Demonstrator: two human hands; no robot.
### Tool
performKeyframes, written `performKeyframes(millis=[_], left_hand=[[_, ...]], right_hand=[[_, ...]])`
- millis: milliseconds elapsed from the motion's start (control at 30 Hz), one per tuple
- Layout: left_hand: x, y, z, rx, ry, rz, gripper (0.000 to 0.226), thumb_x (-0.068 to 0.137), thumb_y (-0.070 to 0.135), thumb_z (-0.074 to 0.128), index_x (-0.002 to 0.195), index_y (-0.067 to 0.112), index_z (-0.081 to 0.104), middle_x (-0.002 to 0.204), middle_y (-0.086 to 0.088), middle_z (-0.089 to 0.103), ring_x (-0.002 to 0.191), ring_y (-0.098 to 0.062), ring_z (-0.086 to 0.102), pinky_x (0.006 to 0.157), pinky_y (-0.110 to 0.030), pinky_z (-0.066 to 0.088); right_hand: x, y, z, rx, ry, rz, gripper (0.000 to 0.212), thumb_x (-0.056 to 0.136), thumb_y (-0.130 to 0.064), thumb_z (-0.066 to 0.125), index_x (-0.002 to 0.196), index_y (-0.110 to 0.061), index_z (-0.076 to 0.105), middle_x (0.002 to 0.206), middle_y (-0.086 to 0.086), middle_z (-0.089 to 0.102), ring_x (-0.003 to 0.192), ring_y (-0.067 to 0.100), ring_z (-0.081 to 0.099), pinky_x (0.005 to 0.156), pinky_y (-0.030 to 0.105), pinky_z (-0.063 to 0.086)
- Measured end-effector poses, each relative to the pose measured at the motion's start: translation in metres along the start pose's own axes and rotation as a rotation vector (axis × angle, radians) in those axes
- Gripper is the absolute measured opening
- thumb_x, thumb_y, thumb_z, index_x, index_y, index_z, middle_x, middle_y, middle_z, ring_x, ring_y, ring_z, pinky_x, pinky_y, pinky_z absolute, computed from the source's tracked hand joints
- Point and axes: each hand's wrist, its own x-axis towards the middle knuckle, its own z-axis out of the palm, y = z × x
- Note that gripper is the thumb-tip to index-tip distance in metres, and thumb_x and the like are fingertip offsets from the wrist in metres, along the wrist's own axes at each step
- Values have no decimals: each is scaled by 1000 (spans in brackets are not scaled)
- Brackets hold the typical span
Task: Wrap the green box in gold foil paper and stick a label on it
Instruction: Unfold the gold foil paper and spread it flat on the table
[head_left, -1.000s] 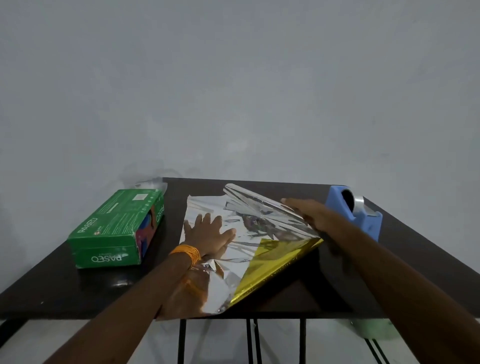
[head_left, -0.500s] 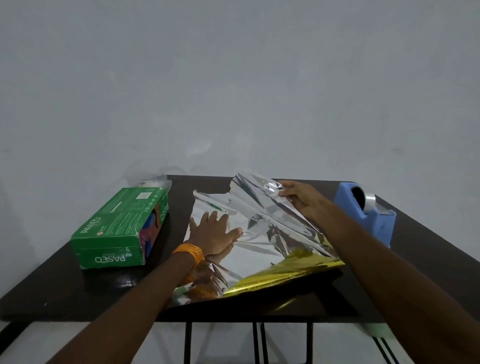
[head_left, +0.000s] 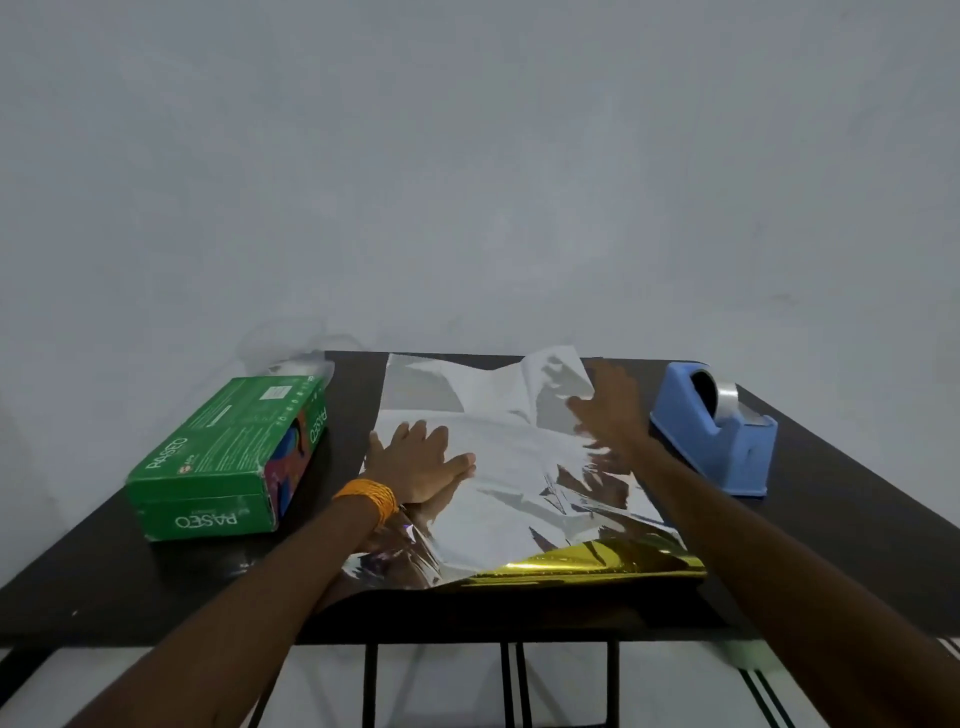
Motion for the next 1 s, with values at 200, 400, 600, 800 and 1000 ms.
performKeyframes(millis=[200, 400, 600, 800, 1000], left_hand=[[10, -1, -3, -16, -44, -3, 69, 88, 75, 27, 131, 24, 46, 148, -8, 41, 141, -35, 30, 112, -69, 13], [14, -1, -2, -30, -14, 3, 72, 88, 76, 30, 141, 28, 42, 150, -5, 40, 141, -34, 31, 113, -69, 10], [6, -1, -1, -32, -3, 21, 72, 90, 76, 23, 142, 27, 37, 152, -7, 36, 142, -34, 28, 112, -72, 10], [-3, 1, -7, -60, 12, -7, 79, 91, 74, 28, 155, 28, 20, 164, -5, 14, 151, -33, 10, 115, -66, -1], [-13, -3, -25, -136, 201, 4, 70, 93, 60, 48, 149, 20, 37, 158, -4, 32, 146, -26, 28, 119, -59, 11]], right_hand=[[-20, -27, 2, -108, -702, -186, 62, 86, -43, 74, 139, -21, 50, 146, 6, 48, 133, 26, 46, 106, 33, 37], [-24, -9, 13, -367, -622, -229, 80, 83, -81, 47, 141, -26, 49, 149, 5, 48, 139, 30, 41, 116, 49, 29], [-33, 18, 22, -342, -455, -288, 61, 89, -79, 29, 110, -27, 53, 123, 2, 63, 116, 24, 57, 103, 50, 43], [-38, 7, 21, -302, -430, -254, 86, 78, -89, 23, 139, -33, 47, 155, 1, 39, 148, 31, 25, 116, 63, 20], [-31, 9, 24, -242, -385, -181, 100, 69, -99, 15, 147, -40, 36, 159, -3, 37, 145, 31, 34, 114, 64, 27]])
